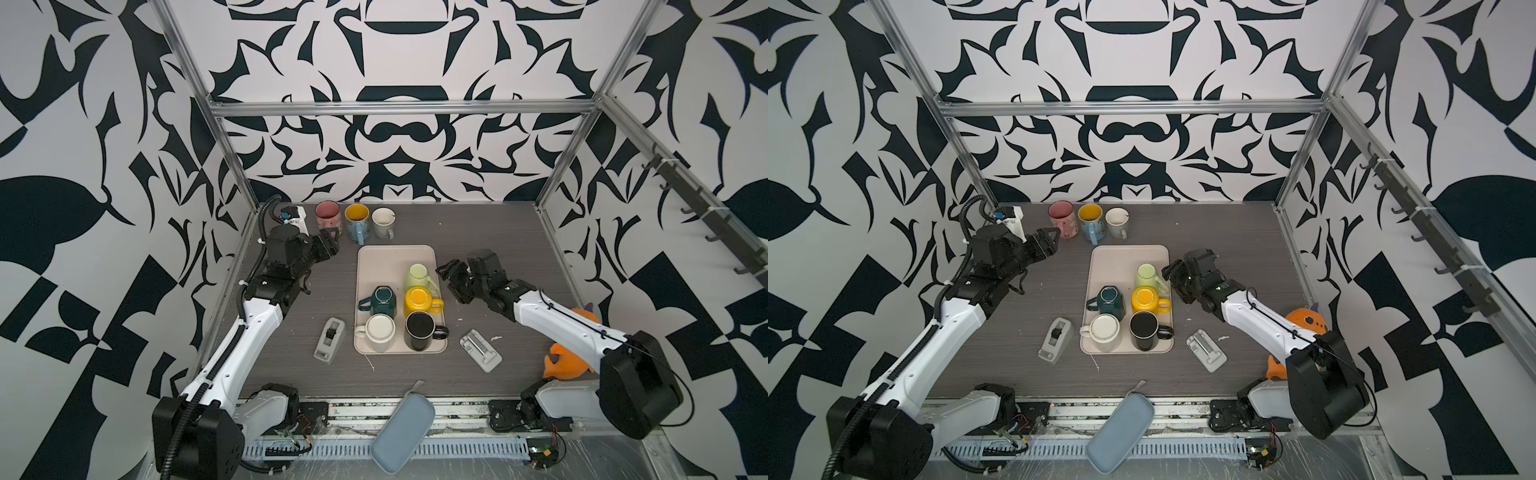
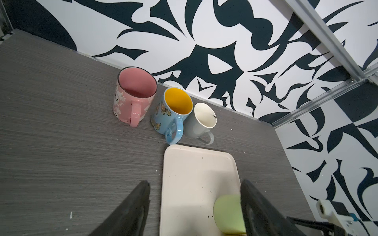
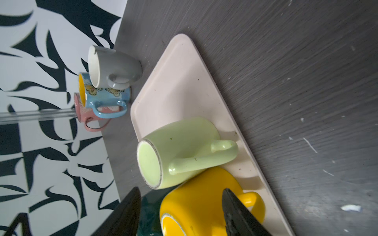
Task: Turn the mug right side up
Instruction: Rotate the mug on the tray.
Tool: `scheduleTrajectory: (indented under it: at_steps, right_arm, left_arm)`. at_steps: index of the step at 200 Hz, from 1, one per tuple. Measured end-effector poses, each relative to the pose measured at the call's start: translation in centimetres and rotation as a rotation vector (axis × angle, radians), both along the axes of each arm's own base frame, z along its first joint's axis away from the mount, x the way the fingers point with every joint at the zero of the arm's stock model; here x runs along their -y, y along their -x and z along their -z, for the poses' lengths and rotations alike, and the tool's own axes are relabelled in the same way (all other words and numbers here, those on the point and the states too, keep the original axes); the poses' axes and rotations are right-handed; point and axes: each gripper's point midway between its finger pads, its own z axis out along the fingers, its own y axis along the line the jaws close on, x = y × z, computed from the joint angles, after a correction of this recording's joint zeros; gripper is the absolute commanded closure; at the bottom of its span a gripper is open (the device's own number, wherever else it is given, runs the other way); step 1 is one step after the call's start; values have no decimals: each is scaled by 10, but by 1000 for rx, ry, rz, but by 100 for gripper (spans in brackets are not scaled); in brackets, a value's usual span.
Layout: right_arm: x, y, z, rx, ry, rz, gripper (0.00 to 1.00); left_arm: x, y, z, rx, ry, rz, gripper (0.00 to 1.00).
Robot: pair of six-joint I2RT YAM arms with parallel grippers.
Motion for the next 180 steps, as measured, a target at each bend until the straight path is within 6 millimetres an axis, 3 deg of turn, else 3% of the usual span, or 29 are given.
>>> scheduleTrajectory:
  at_steps: [75, 180]
  right_arm:
    - [-5, -20, -1, -21, -238, 119, 27]
    - [-21, -12, 11, -141, -381, 115, 25]
  left_arm:
    - [-1, 0, 3, -6, -3, -4, 26]
    - [-3, 0, 8, -16, -6, -16, 24]
